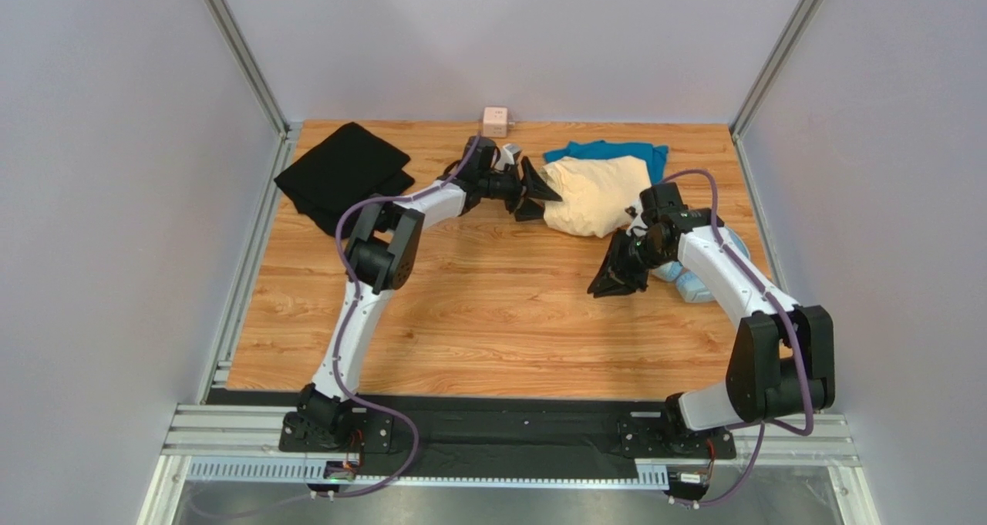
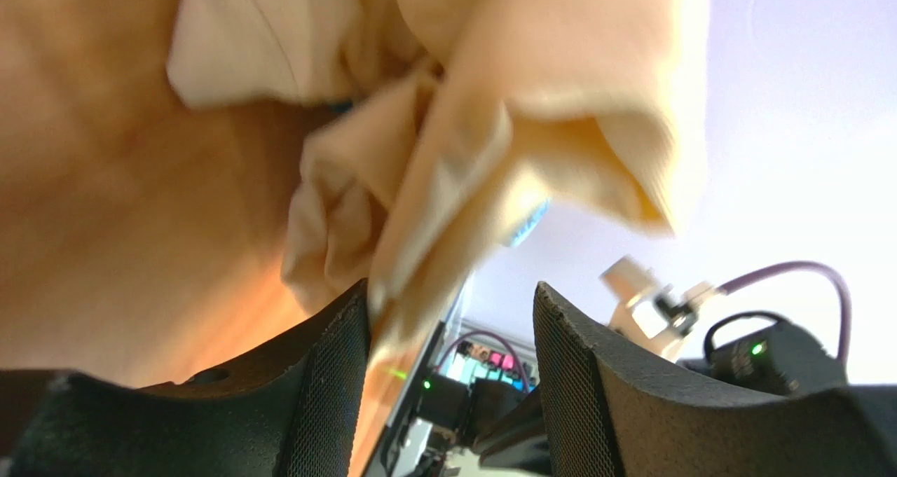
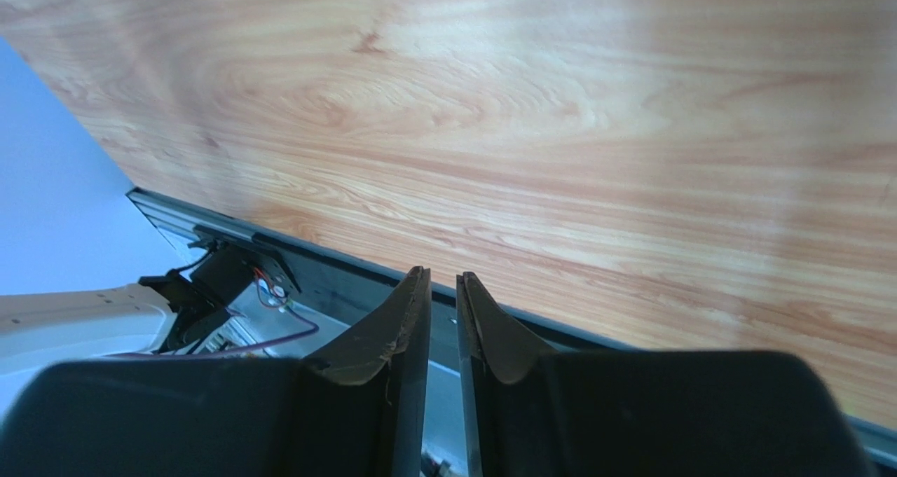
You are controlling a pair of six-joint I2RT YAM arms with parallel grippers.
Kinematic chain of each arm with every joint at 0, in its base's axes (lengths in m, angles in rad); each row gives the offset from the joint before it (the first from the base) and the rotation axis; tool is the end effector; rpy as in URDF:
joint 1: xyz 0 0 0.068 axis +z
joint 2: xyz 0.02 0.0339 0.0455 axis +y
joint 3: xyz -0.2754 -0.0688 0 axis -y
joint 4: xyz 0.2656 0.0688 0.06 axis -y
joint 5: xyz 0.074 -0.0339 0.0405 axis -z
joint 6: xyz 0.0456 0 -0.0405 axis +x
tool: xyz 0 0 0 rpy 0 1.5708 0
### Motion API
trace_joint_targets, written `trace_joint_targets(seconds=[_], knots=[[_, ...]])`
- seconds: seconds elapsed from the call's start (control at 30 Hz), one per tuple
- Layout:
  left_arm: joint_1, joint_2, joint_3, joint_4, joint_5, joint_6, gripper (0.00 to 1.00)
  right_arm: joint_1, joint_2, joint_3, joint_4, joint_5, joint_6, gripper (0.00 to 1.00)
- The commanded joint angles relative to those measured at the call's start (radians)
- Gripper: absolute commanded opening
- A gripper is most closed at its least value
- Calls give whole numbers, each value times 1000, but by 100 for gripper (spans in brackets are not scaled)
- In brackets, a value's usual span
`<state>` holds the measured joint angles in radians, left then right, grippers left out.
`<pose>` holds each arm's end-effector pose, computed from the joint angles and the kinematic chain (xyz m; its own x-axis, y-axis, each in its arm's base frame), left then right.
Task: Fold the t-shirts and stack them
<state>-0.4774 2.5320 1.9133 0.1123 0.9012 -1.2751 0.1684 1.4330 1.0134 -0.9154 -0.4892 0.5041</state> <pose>0.5044 -0.3012 0.1164 -0.9809 -0.1610 0.1090 -0.1515 0.2820 -0.9474 0.2684 0.0674 0.2218 -0.9631 0.2687 0.0161 0.2387 0.8246 0.5129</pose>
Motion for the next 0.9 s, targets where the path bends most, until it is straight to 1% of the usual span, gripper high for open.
trace_joint_targets(seconds=[0.0,0.07,0.13,0.2,0.23,0.27,0.33,0.43,0.47,0.5,0.57,0.6,0.63,0.67,0.7,0.73,0.8,0.87], knots=[[40,-185,-98,-66,36,95,63,-10,23,140,27,-11,-12,21],[62,-243,-143,-69,47,106,63,-23,46,226,29,27,-22,22],[78,-292,-227,-88,39,132,63,-49,95,311,35,76,-45,22],[105,-369,-307,-144,31,190,63,-78,142,359,36,93,-55,22],[121,-393,-330,-170,28,215,63,-110,188,413,38,95,-55,22],[129,-438,-353,-218,27,261,63,-127,214,433,42,98,-52,22],[147,-479,-425,-253,25,316,62,-161,275,474,70,121,-49,22],[163,-562,-532,-283,24,352,60,-225,357,580,90,136,-64,24],[166,-597,-559,-284,22,356,59,-239,418,649,89,136,-64,25],[168,-613,-604,-287,27,359,59,-256,452,680,92,127,-55,27],[171,-653,-643,-306,30,375,58,-299,536,744,107,66,-20,29],[172,-662,-667,-319,28,385,57,-309,559,813,119,45,-6,32],[172,-674,-677,-335,27,411,56,-322,581,845,127,-1,4,32],[171,-691,-689,-371,24,427,56,-325,625,879,133,-15,19,34],[172,-699,-695,-388,15,439,55,-325,645,955,135,-22,19,38],[172,-705,-701,-408,13,456,55,-325,671,987,135,-35,19,39],[174,-722,-717,-418,8,461,54,-326,742,1066,136,-41,20,40],[174,-731,-720,-428,5,465,53,-337,783,1099,144,-67,37,41]])
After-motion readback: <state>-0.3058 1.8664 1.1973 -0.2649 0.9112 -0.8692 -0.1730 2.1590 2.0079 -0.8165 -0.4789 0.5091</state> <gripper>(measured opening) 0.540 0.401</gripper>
